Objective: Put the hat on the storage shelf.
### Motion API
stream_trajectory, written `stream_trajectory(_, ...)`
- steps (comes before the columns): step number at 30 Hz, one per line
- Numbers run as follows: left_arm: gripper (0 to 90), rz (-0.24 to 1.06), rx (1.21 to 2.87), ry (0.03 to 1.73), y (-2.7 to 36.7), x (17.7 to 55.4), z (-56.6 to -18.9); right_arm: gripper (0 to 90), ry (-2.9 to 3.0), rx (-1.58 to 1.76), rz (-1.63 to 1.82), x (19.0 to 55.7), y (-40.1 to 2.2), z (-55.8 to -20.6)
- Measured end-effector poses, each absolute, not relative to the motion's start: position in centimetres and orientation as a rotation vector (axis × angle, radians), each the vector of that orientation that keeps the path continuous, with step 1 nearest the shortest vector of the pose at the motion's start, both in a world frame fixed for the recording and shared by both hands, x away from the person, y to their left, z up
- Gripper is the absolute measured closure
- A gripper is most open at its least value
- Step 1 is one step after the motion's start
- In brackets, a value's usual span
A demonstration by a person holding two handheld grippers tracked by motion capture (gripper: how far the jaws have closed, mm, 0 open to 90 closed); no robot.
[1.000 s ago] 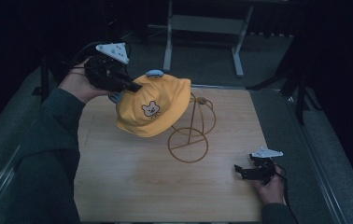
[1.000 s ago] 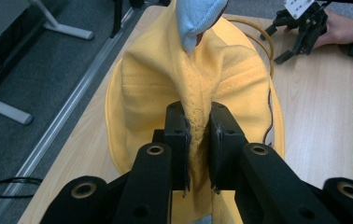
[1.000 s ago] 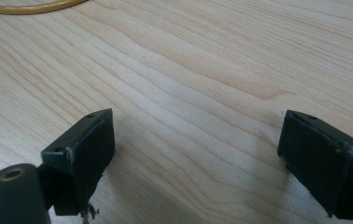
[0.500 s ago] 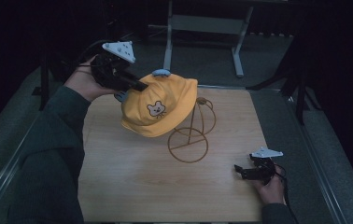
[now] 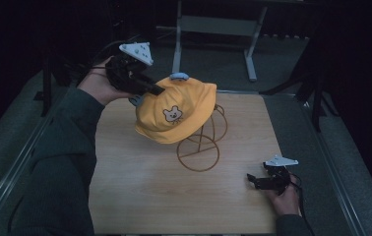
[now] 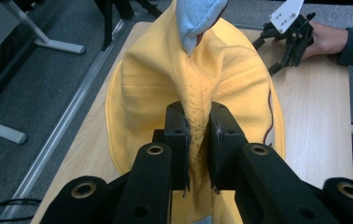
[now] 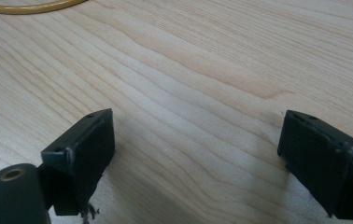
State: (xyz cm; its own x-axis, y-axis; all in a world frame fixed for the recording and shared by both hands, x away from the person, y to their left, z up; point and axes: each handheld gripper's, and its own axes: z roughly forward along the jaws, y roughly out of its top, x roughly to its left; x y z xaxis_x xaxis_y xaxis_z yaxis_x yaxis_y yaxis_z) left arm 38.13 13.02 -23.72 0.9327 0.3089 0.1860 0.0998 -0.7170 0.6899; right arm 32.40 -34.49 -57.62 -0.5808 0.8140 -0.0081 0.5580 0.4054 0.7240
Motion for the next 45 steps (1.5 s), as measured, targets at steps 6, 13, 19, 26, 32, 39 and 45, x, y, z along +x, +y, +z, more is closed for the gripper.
stream_trajectory(6, 79.7, 0.381, 2.378, 0.272, 11.6, 38.3, -23.3, 11.0, 2.307, 1.183, 0.982, 32.4, -34.5, -57.6)
stream_trajectory(13, 79.6, 0.362, 2.393, 0.264, 10.5, 38.9, -23.7, 11.0, 2.308, 1.184, 0.982, 32.3, -34.5, -57.6)
stream_trajectory(19, 79.5, 0.356, 2.398, 0.265, 9.8, 39.3, -24.0, 11.0, 2.309, 1.184, 0.982, 32.3, -34.5, -57.6)
stream_trajectory(26, 79.3, 0.35, 2.403, 0.266, 8.6, 39.6, -24.5, 11.0, 2.311, 1.184, 0.977, 32.3, -34.5, -57.6)
stream_trajectory(32, 79.1, 0.346, 2.41, 0.267, 7.7, 40.1, -24.9, 11.0, 2.312, 1.185, 0.977, 32.3, -34.5, -57.6)
stream_trajectory(39, 78.7, 0.341, 2.406, 0.274, 6.6, 40.6, -25.4, 11.0, 2.312, 1.184, 0.977, 32.3, -34.5, -57.6)
stream_trajectory(45, 77.9, 0.334, 2.41, 0.277, 5.6, 41.0, -25.9, 11.0, 2.312, 1.185, 0.978, 32.3, -34.5, -57.6)
